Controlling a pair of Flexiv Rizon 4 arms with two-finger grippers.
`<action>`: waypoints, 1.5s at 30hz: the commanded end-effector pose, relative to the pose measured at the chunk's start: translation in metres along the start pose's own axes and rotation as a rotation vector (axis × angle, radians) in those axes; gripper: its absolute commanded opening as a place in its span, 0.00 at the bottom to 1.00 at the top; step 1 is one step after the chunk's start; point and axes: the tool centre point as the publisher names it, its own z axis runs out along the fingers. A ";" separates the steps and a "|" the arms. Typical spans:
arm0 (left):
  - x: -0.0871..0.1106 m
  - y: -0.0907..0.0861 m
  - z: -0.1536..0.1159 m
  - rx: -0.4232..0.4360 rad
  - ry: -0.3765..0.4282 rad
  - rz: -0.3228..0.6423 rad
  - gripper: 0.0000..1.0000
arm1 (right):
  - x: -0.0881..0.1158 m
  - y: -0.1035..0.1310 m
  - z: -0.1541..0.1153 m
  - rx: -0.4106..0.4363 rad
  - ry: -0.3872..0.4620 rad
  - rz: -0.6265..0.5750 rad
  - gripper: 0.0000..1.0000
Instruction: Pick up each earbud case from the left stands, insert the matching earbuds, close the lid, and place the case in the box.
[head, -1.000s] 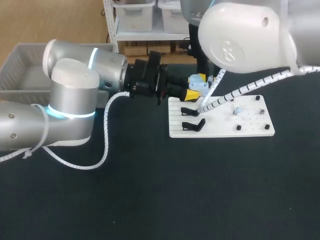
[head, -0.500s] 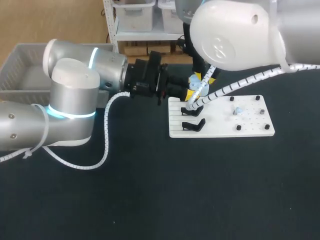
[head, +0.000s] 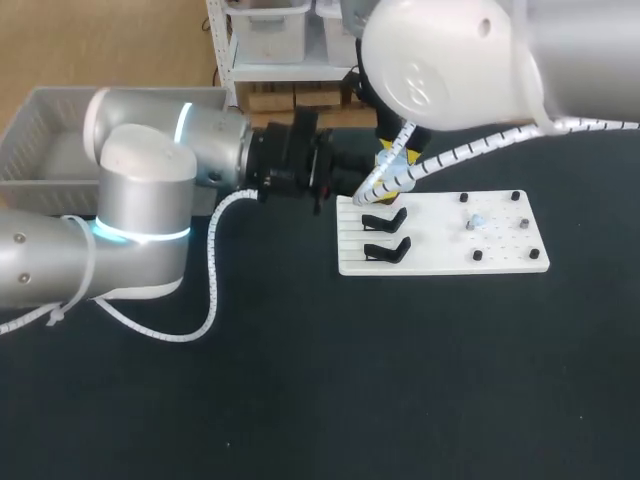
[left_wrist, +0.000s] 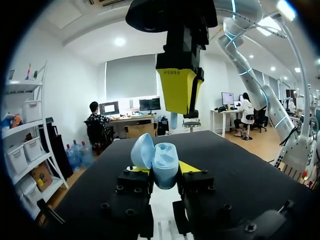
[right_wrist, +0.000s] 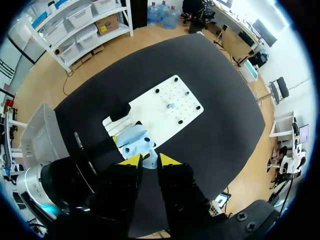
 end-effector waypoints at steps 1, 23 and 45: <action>0.002 -0.002 0.000 -0.003 -0.008 0.002 0.00 | -0.001 0.000 0.000 0.000 0.003 0.003 0.00; 0.002 -0.002 0.000 -0.003 -0.008 0.002 0.00 | -0.002 0.009 0.015 0.033 0.032 0.002 0.00; 0.002 -0.002 0.000 -0.003 -0.008 0.002 0.00 | -0.008 0.008 0.024 0.051 0.043 0.005 0.00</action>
